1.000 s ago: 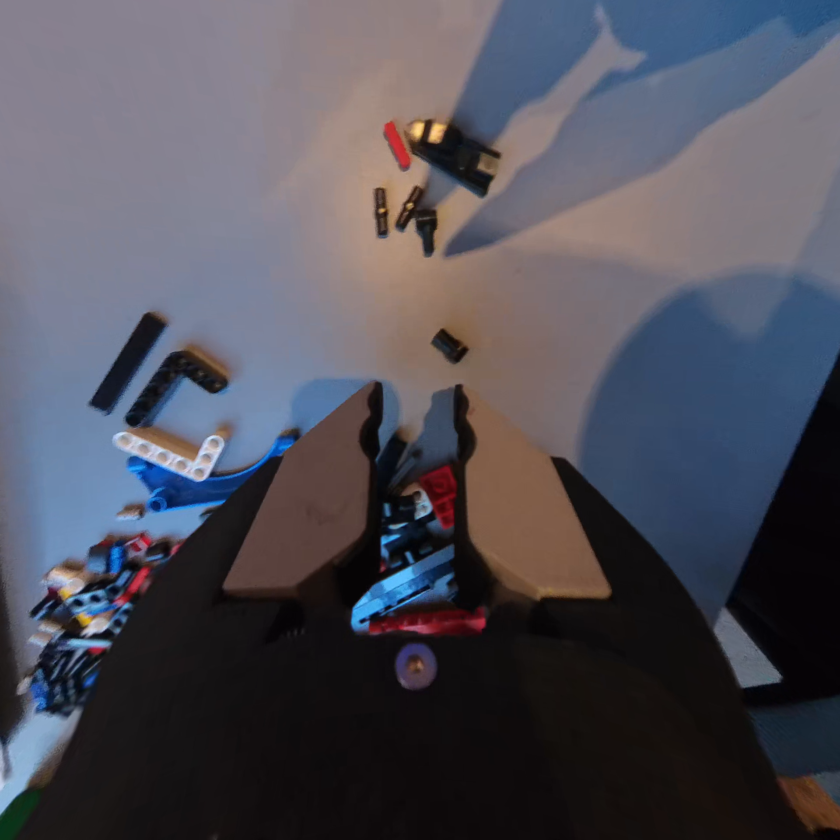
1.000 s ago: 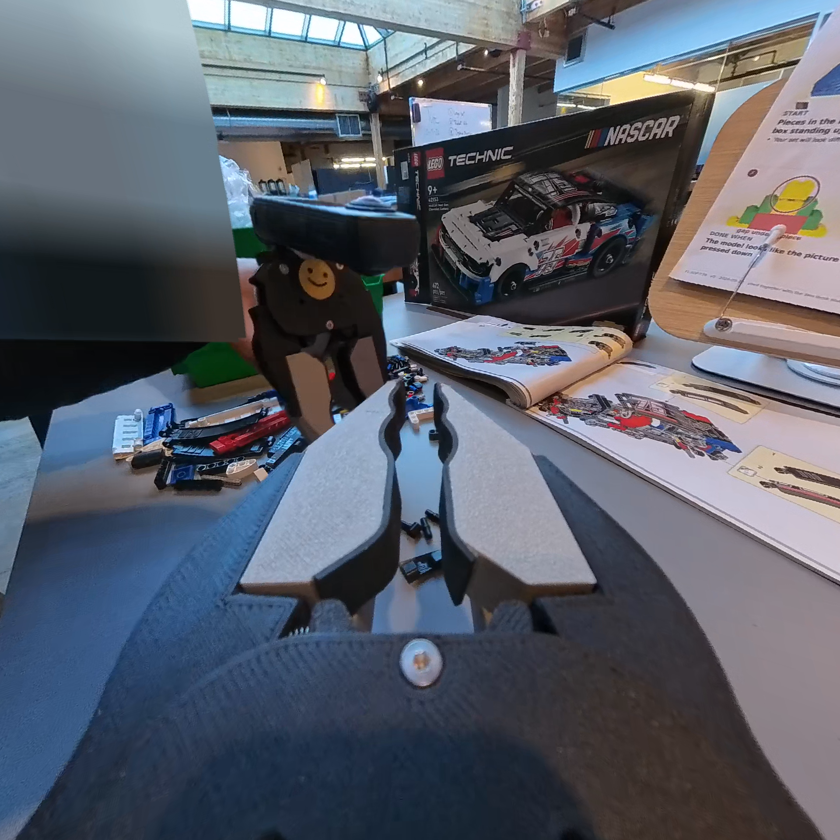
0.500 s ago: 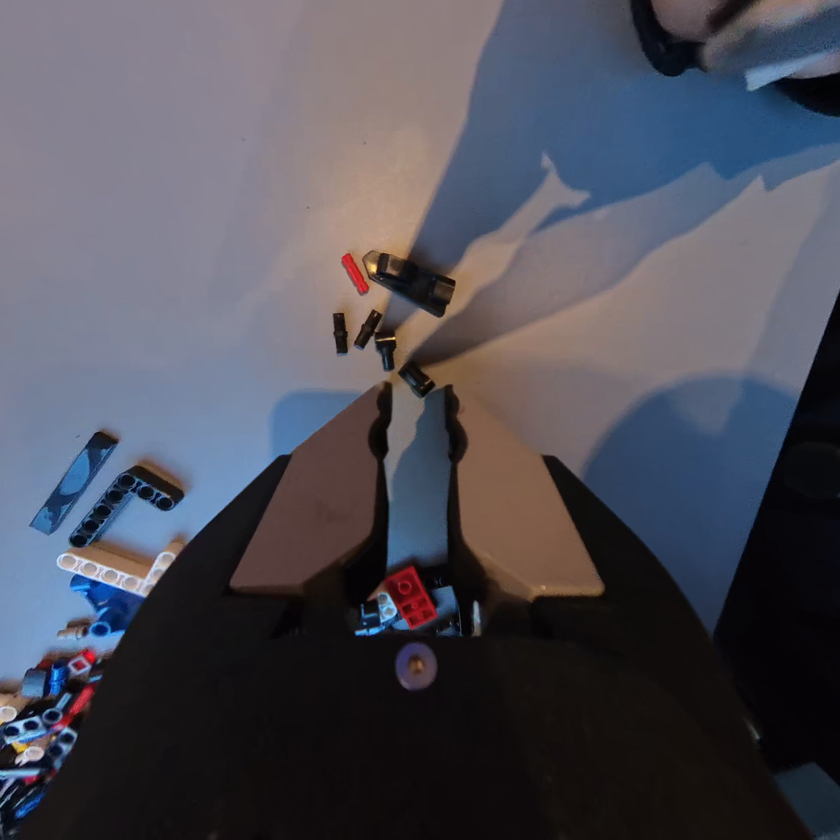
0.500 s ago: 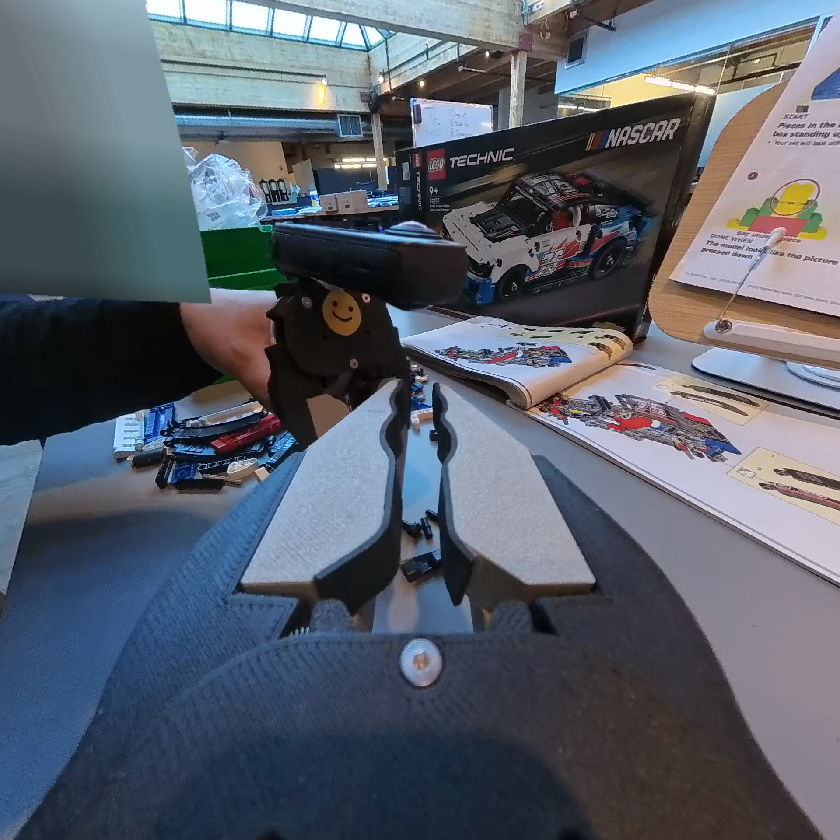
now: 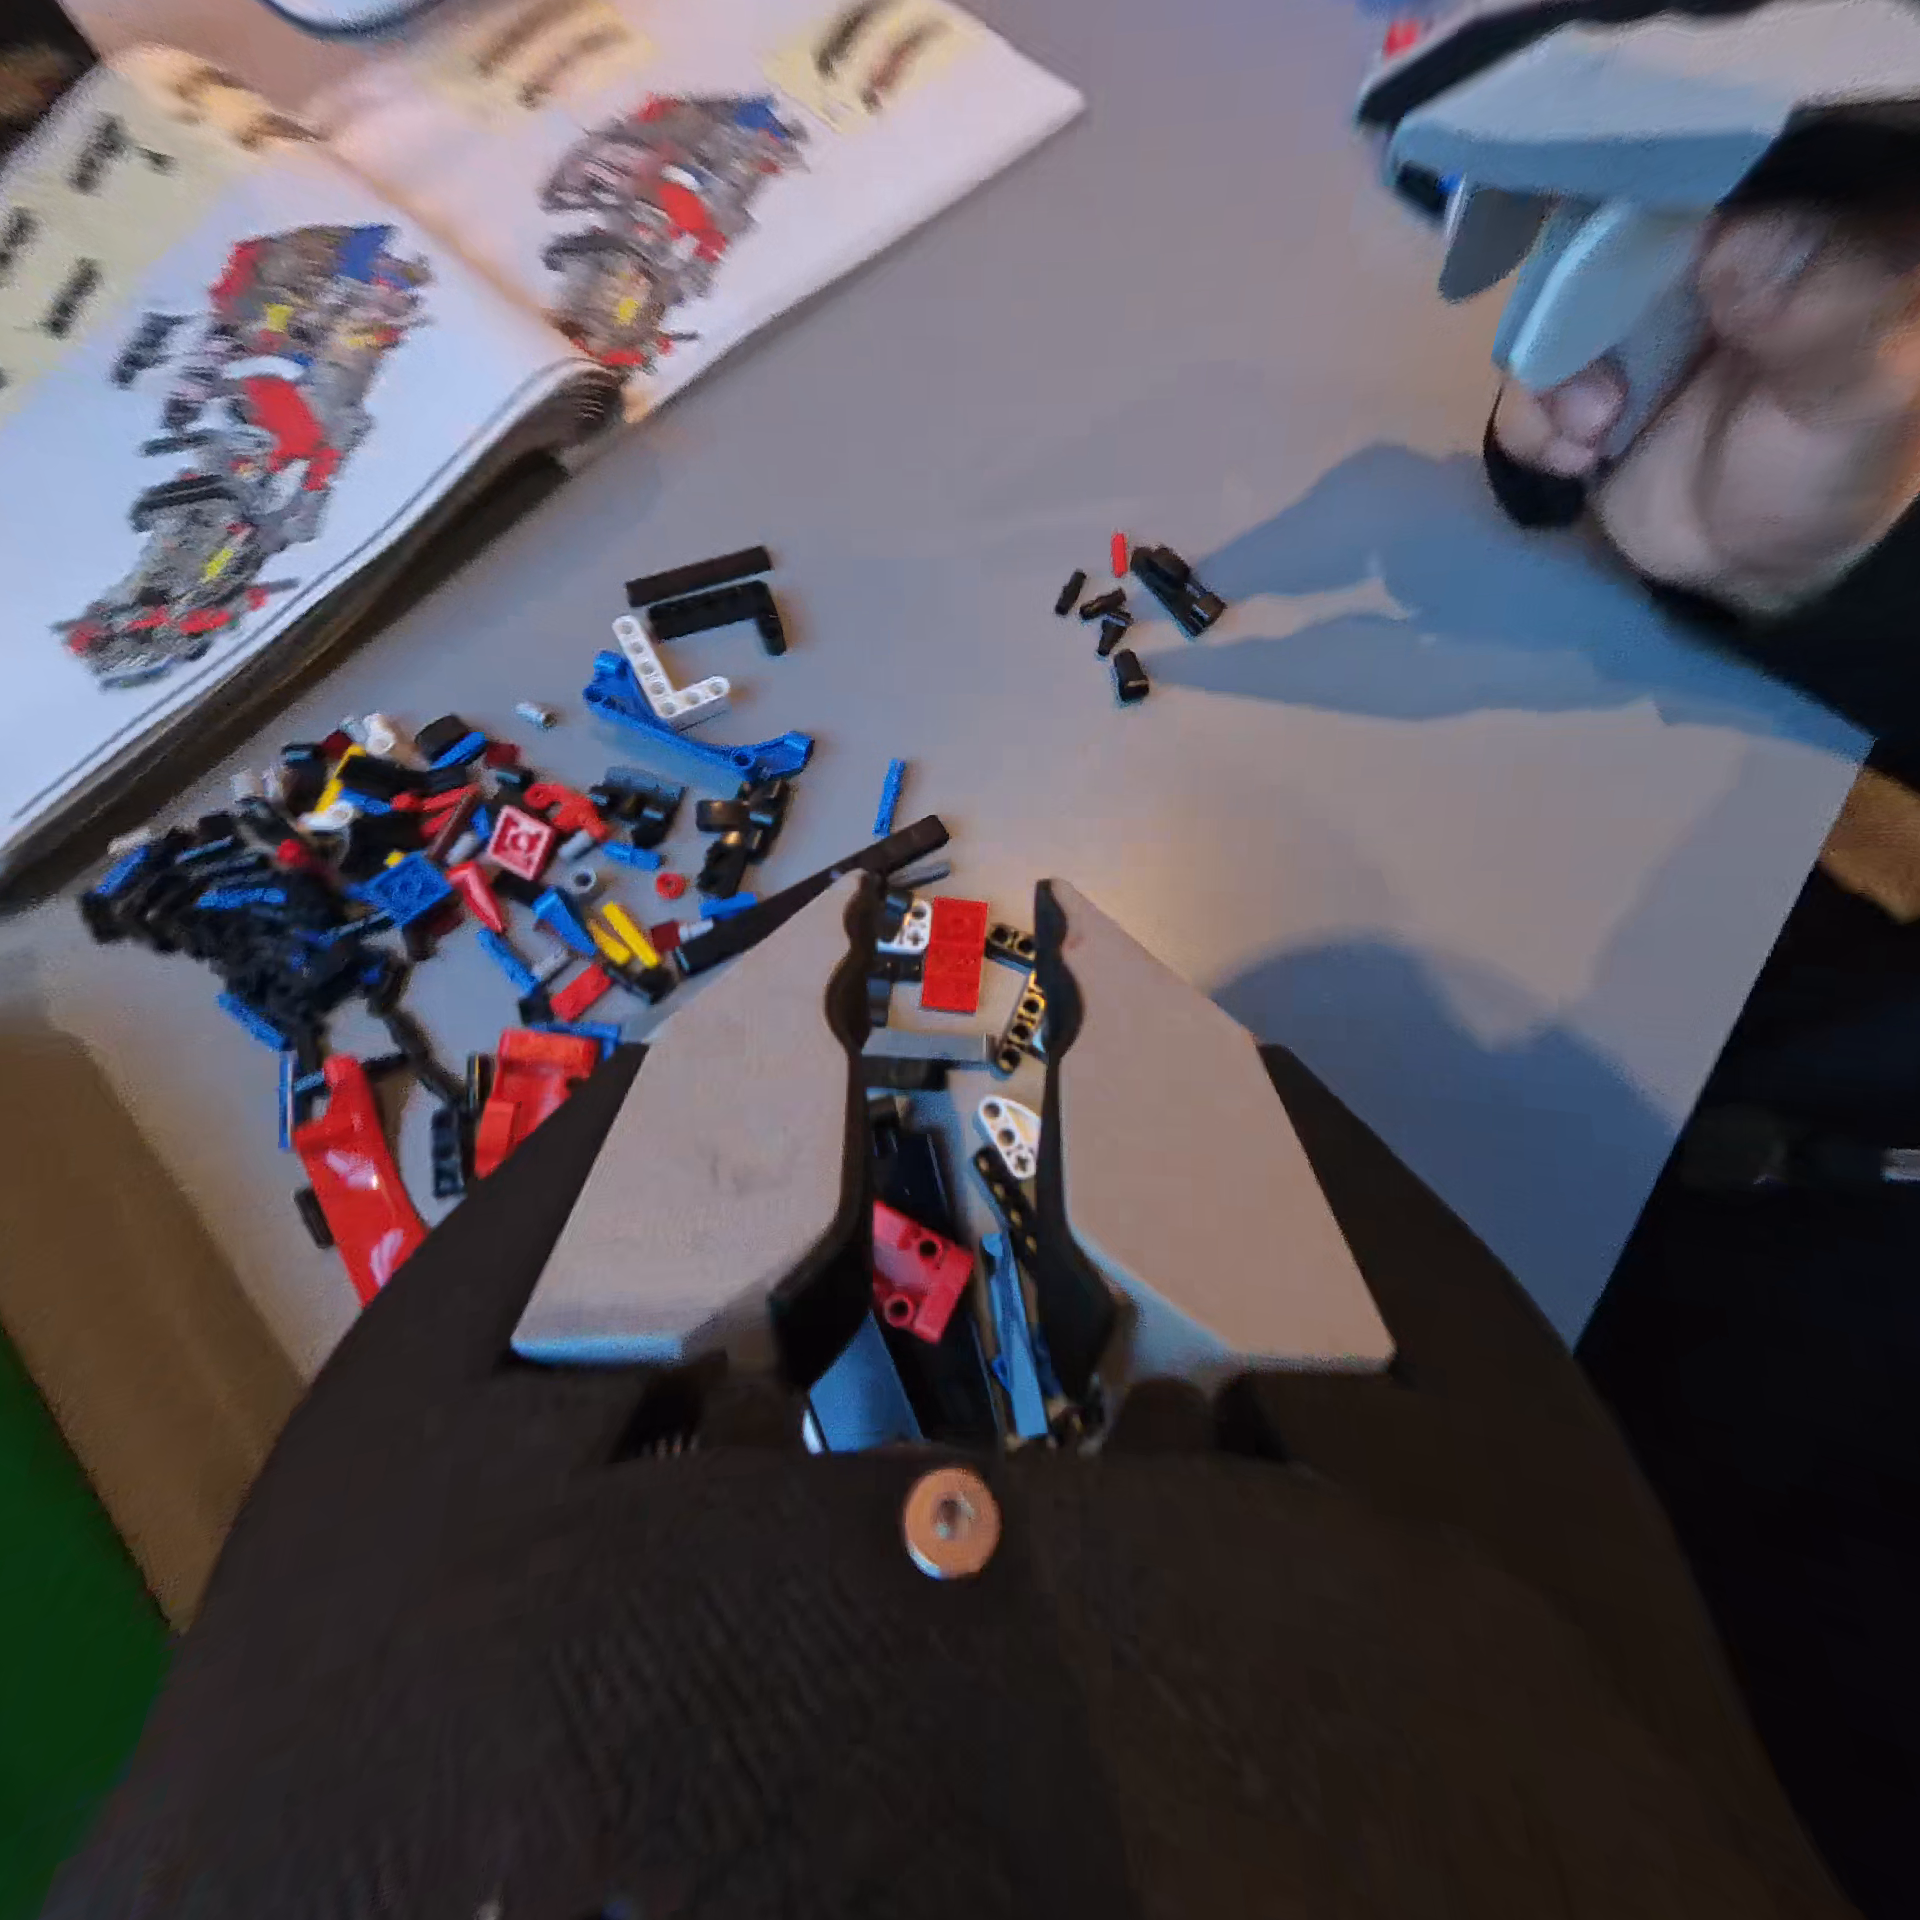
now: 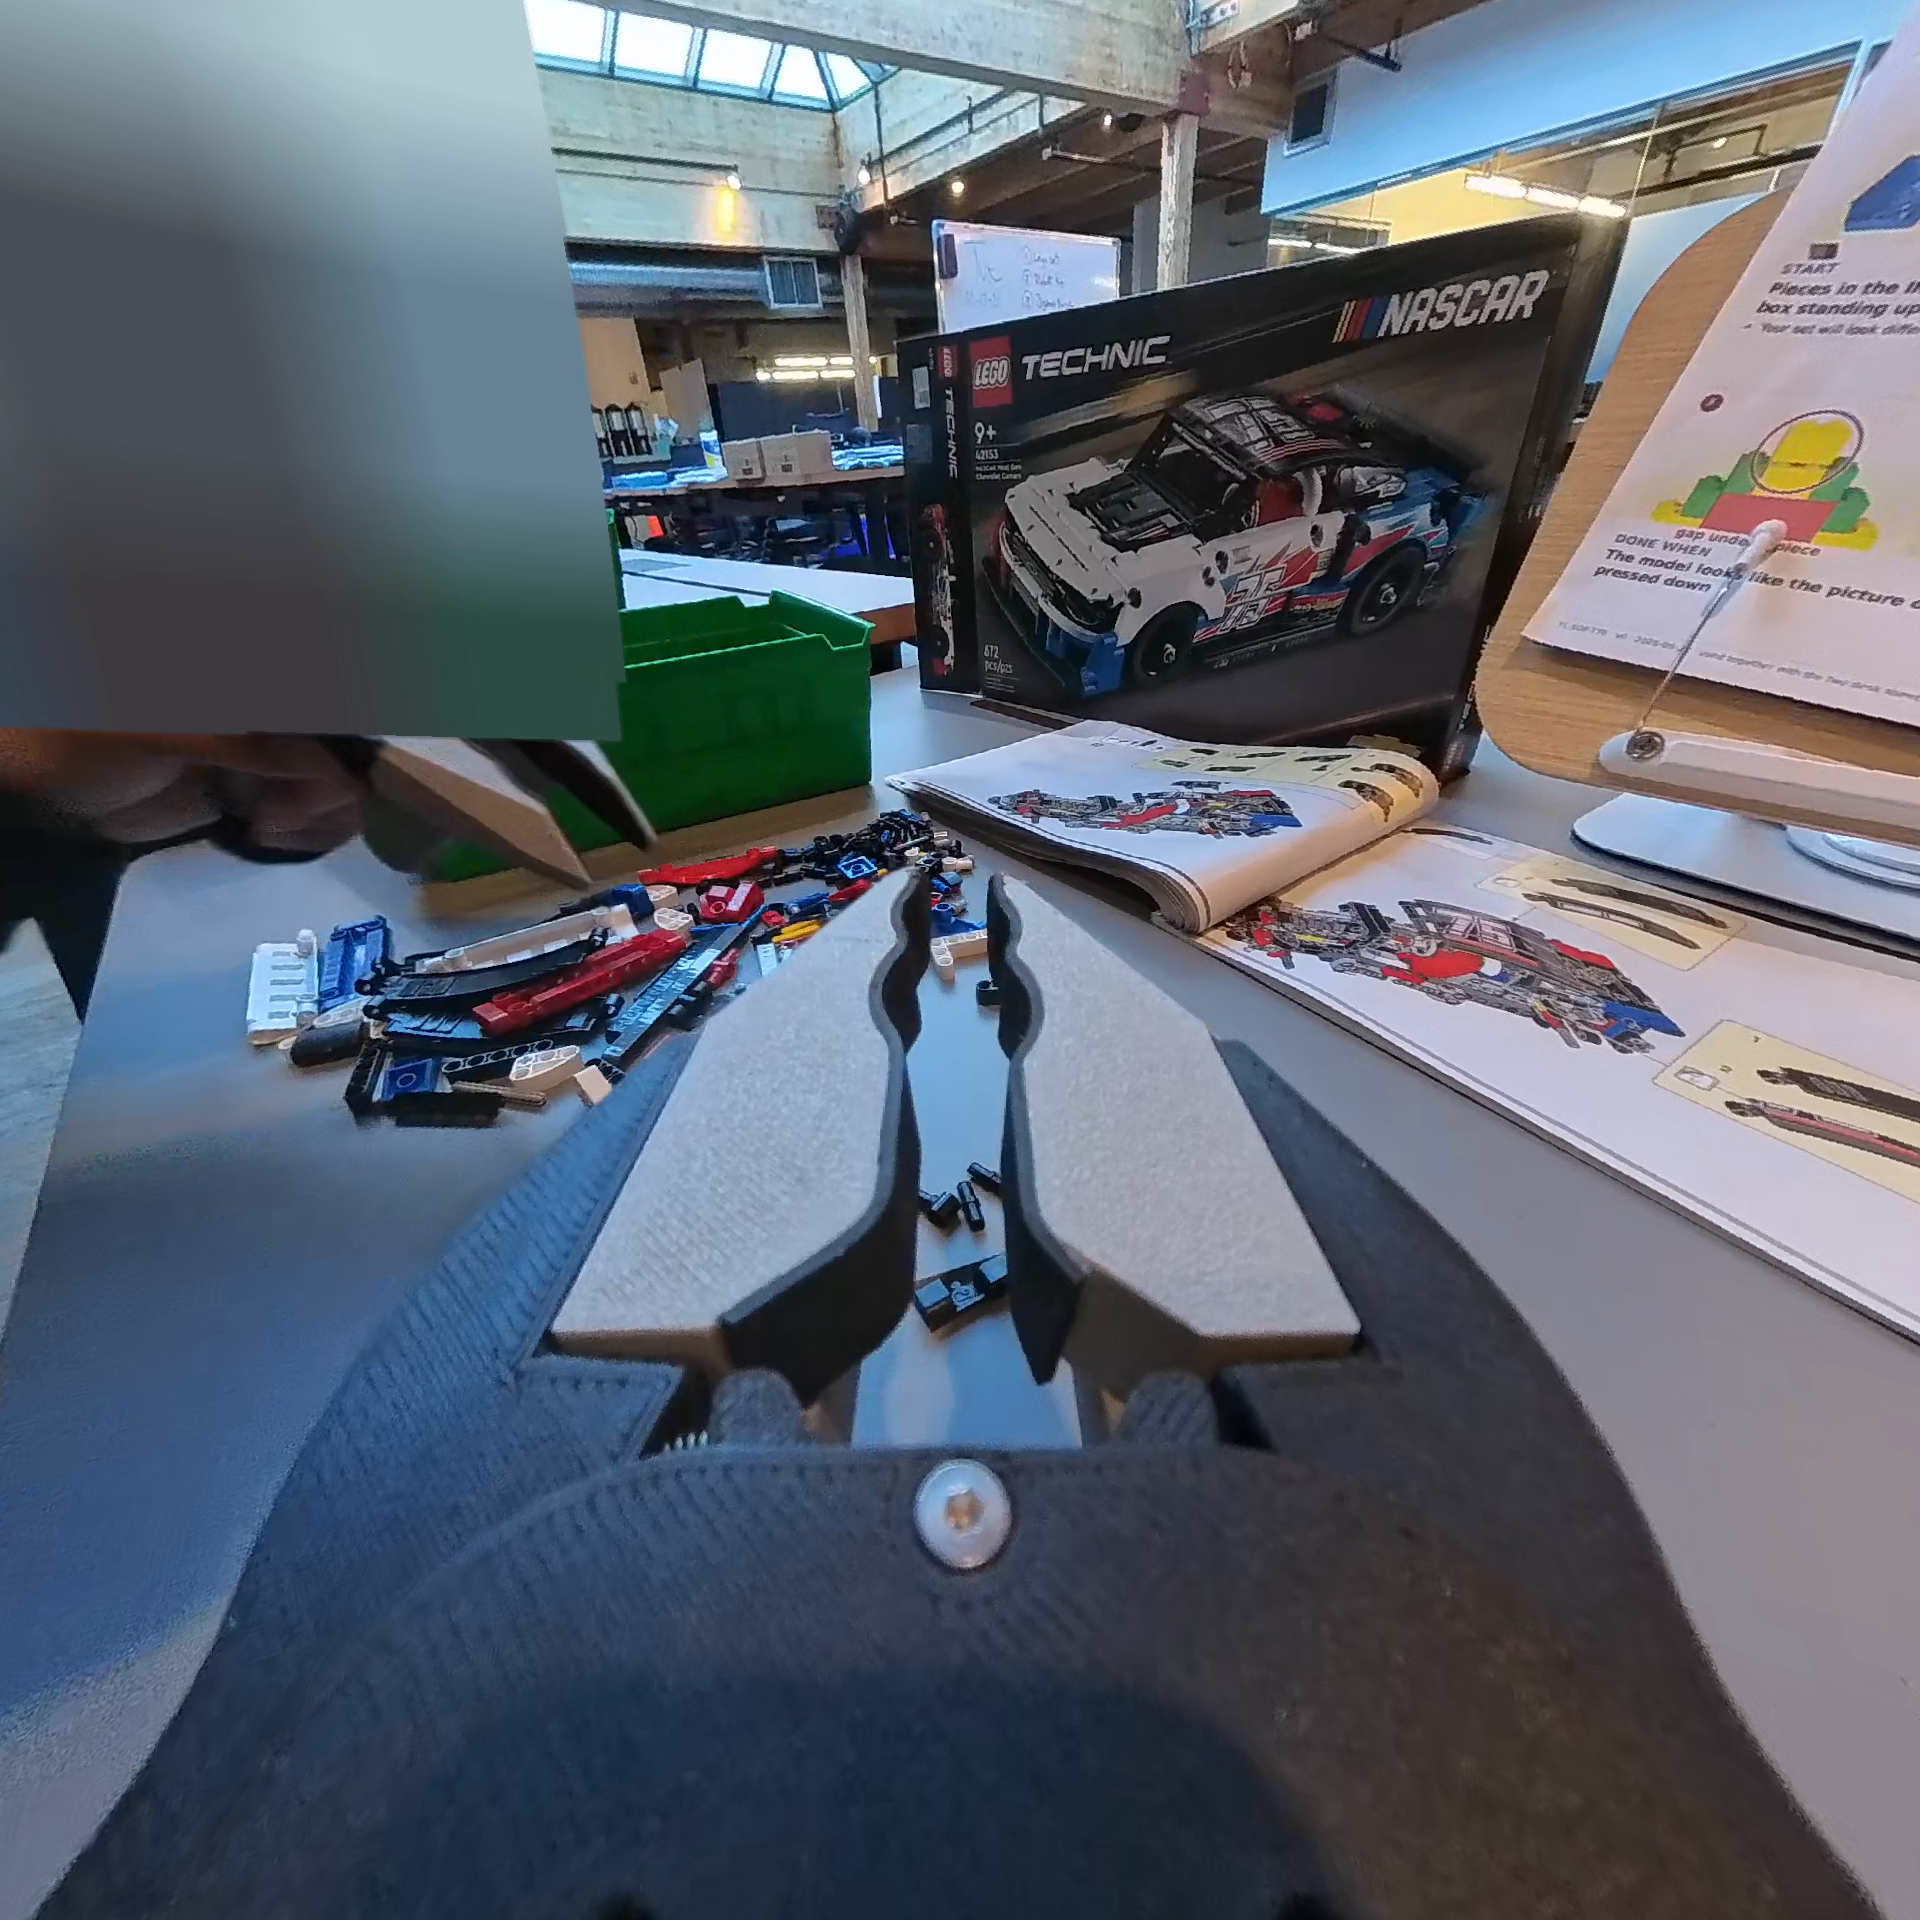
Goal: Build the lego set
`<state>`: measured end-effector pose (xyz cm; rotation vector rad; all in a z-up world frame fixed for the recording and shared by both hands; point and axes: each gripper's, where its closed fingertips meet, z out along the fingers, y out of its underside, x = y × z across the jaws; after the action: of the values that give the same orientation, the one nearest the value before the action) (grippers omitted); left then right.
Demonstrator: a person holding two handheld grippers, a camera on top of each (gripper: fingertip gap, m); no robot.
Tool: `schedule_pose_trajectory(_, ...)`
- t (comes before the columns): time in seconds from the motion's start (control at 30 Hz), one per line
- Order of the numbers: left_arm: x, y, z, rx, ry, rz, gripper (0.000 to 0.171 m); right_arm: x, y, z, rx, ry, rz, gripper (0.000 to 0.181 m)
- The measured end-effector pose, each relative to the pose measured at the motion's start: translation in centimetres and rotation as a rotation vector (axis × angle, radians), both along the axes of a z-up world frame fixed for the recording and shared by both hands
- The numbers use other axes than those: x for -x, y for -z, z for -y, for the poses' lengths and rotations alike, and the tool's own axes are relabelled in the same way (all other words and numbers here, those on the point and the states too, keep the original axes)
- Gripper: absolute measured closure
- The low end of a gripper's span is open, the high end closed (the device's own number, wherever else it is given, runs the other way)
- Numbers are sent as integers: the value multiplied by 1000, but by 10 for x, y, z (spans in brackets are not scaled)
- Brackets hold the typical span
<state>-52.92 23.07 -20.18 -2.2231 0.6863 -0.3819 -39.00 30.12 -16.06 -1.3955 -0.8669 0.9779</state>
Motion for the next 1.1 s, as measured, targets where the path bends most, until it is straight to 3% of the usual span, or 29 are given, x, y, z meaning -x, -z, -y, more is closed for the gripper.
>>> schedule_pose_trajectory(0.27,5,-6,26,-246,-100,244,136,15,19,-4,11,15,75,174)
schedule_pose_trajectory(0.43,14,-6,36,-442,-115,197,134,20,33,-11,14,44,139,174)
schedule_pose_trajectory(0.6,42,-22,43,-620,-175,105,145,20,35,-23,8,90,153,175)
schedule_pose_trajectory(1.1,52,-23,43,-609,-208,176,148,30,37,-38,35,105,155,175)
